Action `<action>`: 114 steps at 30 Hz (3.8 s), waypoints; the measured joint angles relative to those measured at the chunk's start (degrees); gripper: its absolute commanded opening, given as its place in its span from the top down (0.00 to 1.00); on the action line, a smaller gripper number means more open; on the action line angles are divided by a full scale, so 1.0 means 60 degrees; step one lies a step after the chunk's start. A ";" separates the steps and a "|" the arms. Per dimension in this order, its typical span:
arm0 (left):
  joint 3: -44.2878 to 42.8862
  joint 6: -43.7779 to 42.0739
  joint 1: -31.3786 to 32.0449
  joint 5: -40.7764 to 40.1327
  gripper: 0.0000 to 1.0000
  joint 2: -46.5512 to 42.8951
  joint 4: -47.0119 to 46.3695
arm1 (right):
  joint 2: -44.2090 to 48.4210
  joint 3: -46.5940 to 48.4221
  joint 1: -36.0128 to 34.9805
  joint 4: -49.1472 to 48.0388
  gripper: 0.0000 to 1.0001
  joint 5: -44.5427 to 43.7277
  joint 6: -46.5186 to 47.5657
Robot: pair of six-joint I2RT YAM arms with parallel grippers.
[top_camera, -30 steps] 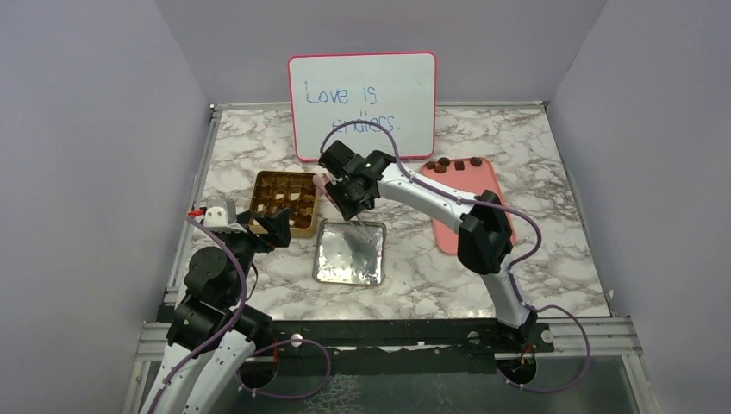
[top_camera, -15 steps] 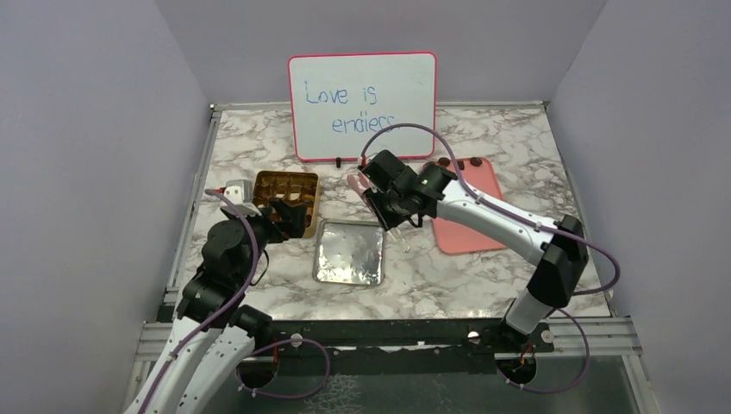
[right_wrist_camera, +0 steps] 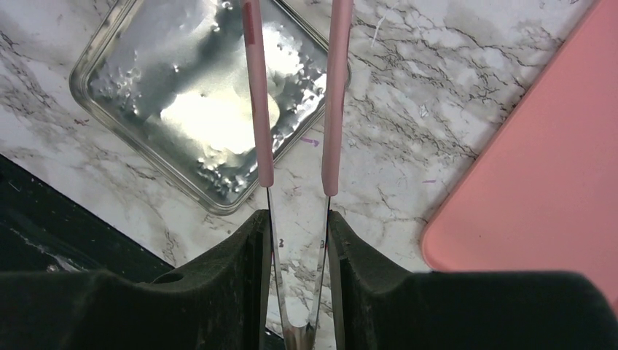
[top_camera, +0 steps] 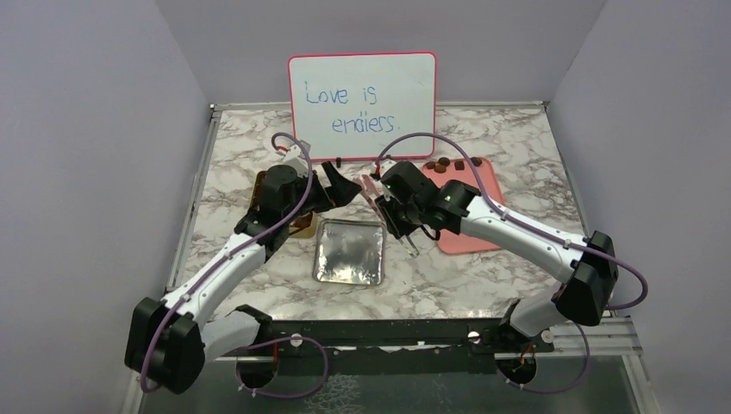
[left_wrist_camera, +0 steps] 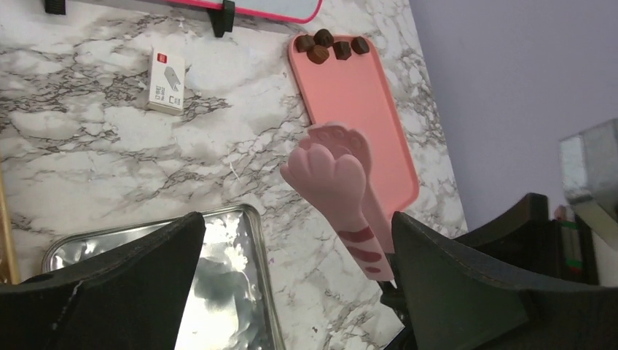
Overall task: Pack the chocolate
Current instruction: Adjust the clamp, then pick up the fake chocolate from the plate.
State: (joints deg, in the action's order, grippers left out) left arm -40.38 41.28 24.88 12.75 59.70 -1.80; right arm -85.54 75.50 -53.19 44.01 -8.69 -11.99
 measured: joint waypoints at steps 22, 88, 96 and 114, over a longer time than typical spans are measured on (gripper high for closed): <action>-0.0142 0.0295 -0.0066 0.0251 0.01 0.2339 0.0022 | 0.0448 0.0018 0.0000 0.0015 0.64 -0.0324 -0.0113; 0.0572 -0.3574 -0.0073 -0.1876 0.01 -0.3523 0.3330 | -0.3155 0.1712 0.6761 0.0372 0.62 -0.0386 0.1271; 0.0572 -0.3577 -0.0073 -0.1876 0.01 -0.3523 0.3330 | -0.3373 0.1756 0.6779 0.0379 0.66 -0.0364 0.1381; 0.0572 -0.3570 -0.0073 -0.1883 0.01 -0.3792 0.3344 | -0.3045 0.1428 0.6779 0.0878 0.69 -0.0328 0.1384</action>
State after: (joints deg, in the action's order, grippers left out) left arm -36.95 19.86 24.45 1.45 36.95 18.26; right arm -103.81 84.07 -12.51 49.28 -10.66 -3.68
